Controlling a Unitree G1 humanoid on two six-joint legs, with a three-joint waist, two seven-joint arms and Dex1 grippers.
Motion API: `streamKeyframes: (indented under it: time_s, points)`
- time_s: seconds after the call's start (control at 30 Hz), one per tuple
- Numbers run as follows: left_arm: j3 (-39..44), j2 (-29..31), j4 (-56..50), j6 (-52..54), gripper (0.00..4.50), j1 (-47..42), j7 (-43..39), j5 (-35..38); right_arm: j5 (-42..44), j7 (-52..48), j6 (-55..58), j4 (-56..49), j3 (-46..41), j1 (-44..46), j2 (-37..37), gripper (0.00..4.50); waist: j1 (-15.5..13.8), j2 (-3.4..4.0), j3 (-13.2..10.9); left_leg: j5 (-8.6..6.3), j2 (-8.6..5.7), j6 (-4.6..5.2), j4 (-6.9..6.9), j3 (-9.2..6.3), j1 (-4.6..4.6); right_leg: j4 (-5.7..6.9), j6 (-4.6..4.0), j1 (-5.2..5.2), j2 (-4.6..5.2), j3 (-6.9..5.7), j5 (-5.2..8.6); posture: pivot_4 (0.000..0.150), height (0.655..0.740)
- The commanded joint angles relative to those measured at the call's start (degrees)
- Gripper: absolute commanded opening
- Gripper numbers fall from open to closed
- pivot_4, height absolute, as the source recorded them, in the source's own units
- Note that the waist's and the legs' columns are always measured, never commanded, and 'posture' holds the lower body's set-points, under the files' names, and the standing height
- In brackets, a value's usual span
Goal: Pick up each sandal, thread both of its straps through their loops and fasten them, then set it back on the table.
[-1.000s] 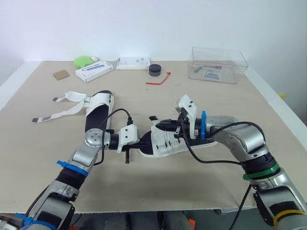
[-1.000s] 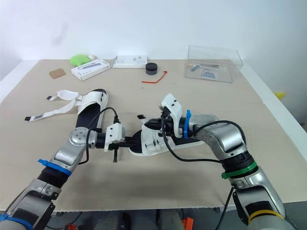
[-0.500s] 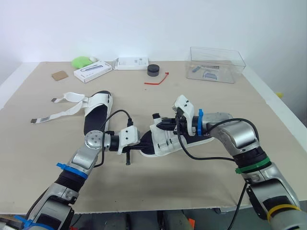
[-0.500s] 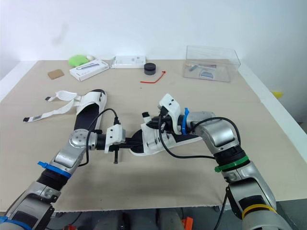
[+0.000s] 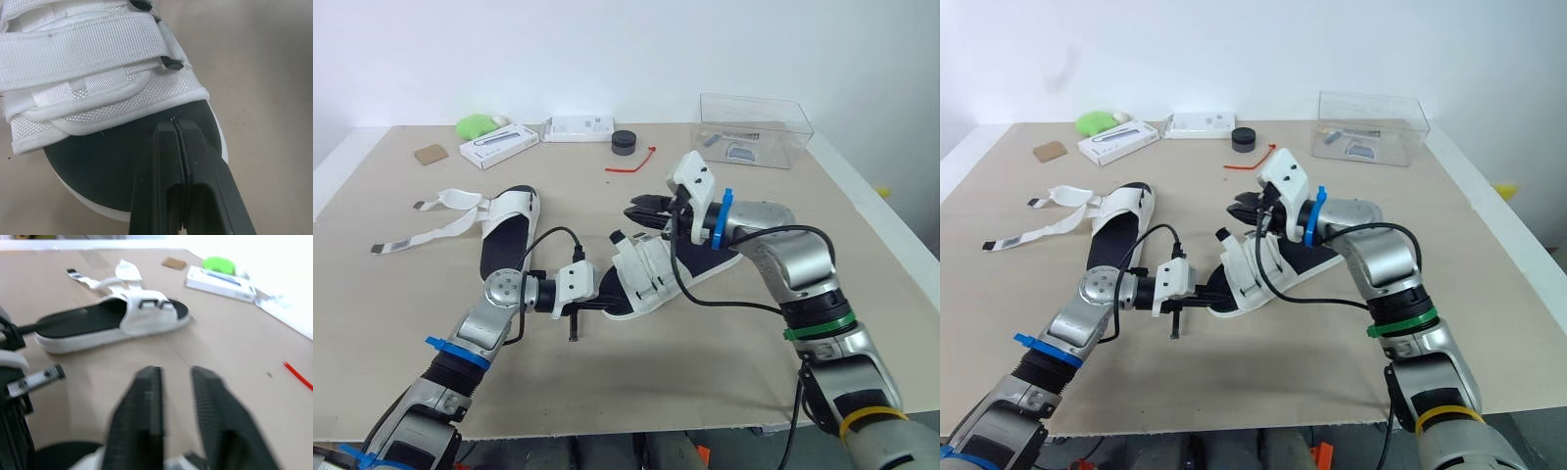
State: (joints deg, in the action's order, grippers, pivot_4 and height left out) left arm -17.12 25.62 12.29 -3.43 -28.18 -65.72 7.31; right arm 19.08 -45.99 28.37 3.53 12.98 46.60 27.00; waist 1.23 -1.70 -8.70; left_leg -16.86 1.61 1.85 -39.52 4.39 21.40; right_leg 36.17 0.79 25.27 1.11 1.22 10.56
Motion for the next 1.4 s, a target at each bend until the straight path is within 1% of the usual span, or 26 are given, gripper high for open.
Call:
streamKeyframes:
  time_s: [0.03,0.23,0.37,0.53,0.7,0.83,0.93,1.0,1.03,1.07,1.1,1.13,1.27,1.3,1.4]
  points:
    - [-1.1,1.1,2.8,1.3,0.0,1.1,-0.3,-2.1,-1.6,-1.7,-1.9,-1.0,-0.3,1.4,0.0,0.06,0.0,0.0,0.0,0.0,0.0,0.0,0.0,0.01,0.0,0.0,0.0,0.0,0.01,0.0,0.0,0.15,0.74]
    - [-1.2,1.0,2.5,1.3,0.0,1.4,-0.1,-2.2,-5.8,-6.1,-3.9,1.2,3.4,1.3,-0.1,0.06,0.0,0.0,0.0,0.0,-0.02,0.0,-0.01,0.05,-0.05,0.0,0.03,-0.01,0.04,-0.01,0.0,0.15,0.74]
    - [-1.2,1.0,2.4,1.4,0.0,1.6,0.1,-2.2,-10.3,-7.8,-6.2,6.1,6.3,2.0,0.3,0.06,0.0,0.0,0.0,0.0,-0.02,0.0,-0.01,0.06,-0.04,0.01,0.01,-0.01,0.05,-0.01,-0.01,0.15,0.74]
    - [-1.2,0.9,2.2,1.6,0.0,1.8,0.3,-2.2,-13.8,-8.7,-8.0,11.5,7.3,4.5,-0.8,0.06,0.0,0.0,0.0,0.0,-0.02,0.0,-0.01,0.09,-0.05,0.0,0.0,-0.01,0.06,-0.01,-0.01,0.15,0.74]
    - [-1.3,0.7,2.1,1.7,0.0,1.8,0.5,-2.2,-17.5,-10.6,-9.4,14.8,9.4,5.4,-1.2,0.06,0.0,0.01,0.0,0.01,-0.01,-0.01,-0.01,0.08,-0.09,0.01,-0.03,-0.03,0.05,-0.02,-0.03,0.15,0.74]
    - [-1.2,0.8,2.0,1.7,0.0,1.9,0.6,-2.1,-18.2,-12.4,-10.6,14.2,9.4,5.4,-1.1,0.06,0.0,0.01,0.0,0.01,-0.01,-0.01,-0.01,0.08,-0.09,0.01,-0.03,-0.03,0.06,-0.02,-0.02,0.15,0.74]
    - [-1.3,0.8,1.8,1.8,0.0,1.9,0.5,-2.1,-17.8,-12.5,-12.5,16.6,6.5,8.0,-0.4,0.06,0.0,0.01,0.0,0.01,-0.01,-0.01,-0.01,0.08,-0.09,0.01,-0.03,-0.03,0.05,-0.02,-0.02,0.15,0.74]
    - [-1.2,0.9,1.6,1.9,0.0,2.0,0.5,-2.0,-16.5,-13.4,-14.0,20.2,3.7,10.6,0.8,0.64,0.0,0.01,0.0,0.01,-0.01,-0.01,-0.01,0.09,-0.09,0.02,-0.03,-0.02,0.06,-0.02,-0.04,0.15,0.74]
    - [-1.1,1.0,1.5,1.9,0.0,1.9,0.4,-1.9,-15.6,-15.1,-15.3,22.9,2.3,12.1,2.2,0.85,0.0,0.03,0.0,0.01,-0.01,-0.02,-0.01,0.1,-0.09,0.01,-0.03,-0.02,0.06,-0.02,-0.04,0.15,0.74]
    - [-1.0,1.1,1.5,1.9,0.0,1.8,0.3,-1.9,-15.0,-16.7,-17.2,25.9,1.1,13.3,3.6,1.31,0.0,0.03,0.0,0.01,-0.02,-0.02,-0.01,0.1,-0.08,0.01,-0.03,-0.01,0.07,-0.02,-0.04,0.15,0.74]
    - [-0.9,1.2,1.6,1.9,0.0,1.7,0.3,-1.8,-14.9,-17.9,-19.5,29.1,0.2,14.4,4.9,1.88,0.0,0.03,0.0,0.01,-0.03,-0.02,0.0,0.1,-0.07,0.0,-0.04,-0.01,0.08,-0.02,-0.04,0.15,0.74]
    - [-0.9,1.4,1.7,1.8,0.0,1.5,0.2,-1.7,-15.1,-19.6,-22.1,32.3,-0.2,15.0,6.6,2.22,0.0,0.03,0.0,0.01,-0.03,-0.02,0.02,0.1,-0.06,-0.03,-0.04,-0.01,0.08,-0.03,-0.03,0.15,0.74]
    - [-0.4,1.6,1.9,1.5,0.0,0.8,-0.4,-1.3,-16.5,-25.4,-31.6,43.7,-0.8,16.3,9.6,4.27,0.1,0.03,0.0,-0.07,-0.05,0.08,0.15,0.12,-0.1,-0.08,-0.09,-0.03,0.1,-0.02,0.11,0.15,0.74]
    - [-0.3,1.6,2.0,1.4,0.0,0.6,-0.6,-1.1,-17.2,-25.8,-34.6,46.6,-0.8,16.4,9.5,4.4,0.2,0.04,0.0,-0.08,-0.03,0.1,0.19,0.16,-0.14,-0.07,-0.11,-0.02,0.08,0.01,0.12,0.15,0.74]
    - [-0.3,1.4,2.4,0.8,0.0,0.1,-1.0,-1.1,-19.3,-25.2,-42.4,52.2,0.1,16.2,7.0,4.4,0.4,0.12,-0.1,-0.06,-0.02,0.09,0.19,0.2,-0.18,-0.02,-0.14,-0.01,0.06,0.07,0.1,0.15,0.74]
